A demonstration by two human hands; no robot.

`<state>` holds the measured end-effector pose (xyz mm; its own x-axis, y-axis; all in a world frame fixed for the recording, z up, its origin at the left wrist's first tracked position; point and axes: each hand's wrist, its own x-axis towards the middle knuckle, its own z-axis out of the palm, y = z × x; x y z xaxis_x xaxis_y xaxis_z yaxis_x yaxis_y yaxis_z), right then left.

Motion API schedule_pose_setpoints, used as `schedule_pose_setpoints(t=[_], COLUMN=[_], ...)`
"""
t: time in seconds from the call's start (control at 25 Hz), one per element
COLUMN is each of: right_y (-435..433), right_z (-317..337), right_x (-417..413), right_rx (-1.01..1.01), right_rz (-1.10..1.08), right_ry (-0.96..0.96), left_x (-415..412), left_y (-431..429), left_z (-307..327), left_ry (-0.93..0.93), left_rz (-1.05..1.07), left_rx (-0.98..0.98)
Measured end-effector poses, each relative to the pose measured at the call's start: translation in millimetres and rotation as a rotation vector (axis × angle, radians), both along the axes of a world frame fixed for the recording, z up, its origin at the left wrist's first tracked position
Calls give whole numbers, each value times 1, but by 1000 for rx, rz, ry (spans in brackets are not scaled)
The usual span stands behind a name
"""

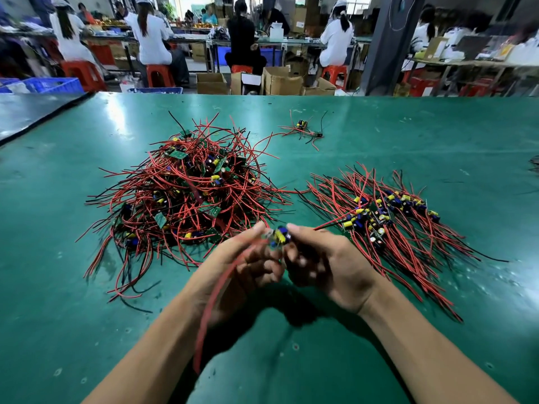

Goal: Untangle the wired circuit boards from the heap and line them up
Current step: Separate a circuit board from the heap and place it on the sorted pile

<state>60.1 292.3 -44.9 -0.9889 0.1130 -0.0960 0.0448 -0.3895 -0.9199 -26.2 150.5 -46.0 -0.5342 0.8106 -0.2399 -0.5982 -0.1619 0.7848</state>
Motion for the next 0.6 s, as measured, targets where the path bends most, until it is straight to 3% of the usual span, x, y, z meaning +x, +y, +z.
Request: schedule_pose_setpoints(t=[0.12, 0.32, 0.48, 0.6], right_y=[0, 5, 9, 10], right_z=[-5, -11, -17, -17], right_x=[2, -2, -5, -7], right_rx=[141, 319, 579, 418], right_rz=[97, -81, -251, -361], right_ry=[-29, -70, -39, 0], left_x=[-2, 4, 4, 5], left_y=[0, 0, 2, 2], left_z=[-2, -12, -17, -17], left_ry=[100, 103, 306, 426], left_rz=[-80, -27, 38, 6], left_rx=[-71, 0, -123, -152])
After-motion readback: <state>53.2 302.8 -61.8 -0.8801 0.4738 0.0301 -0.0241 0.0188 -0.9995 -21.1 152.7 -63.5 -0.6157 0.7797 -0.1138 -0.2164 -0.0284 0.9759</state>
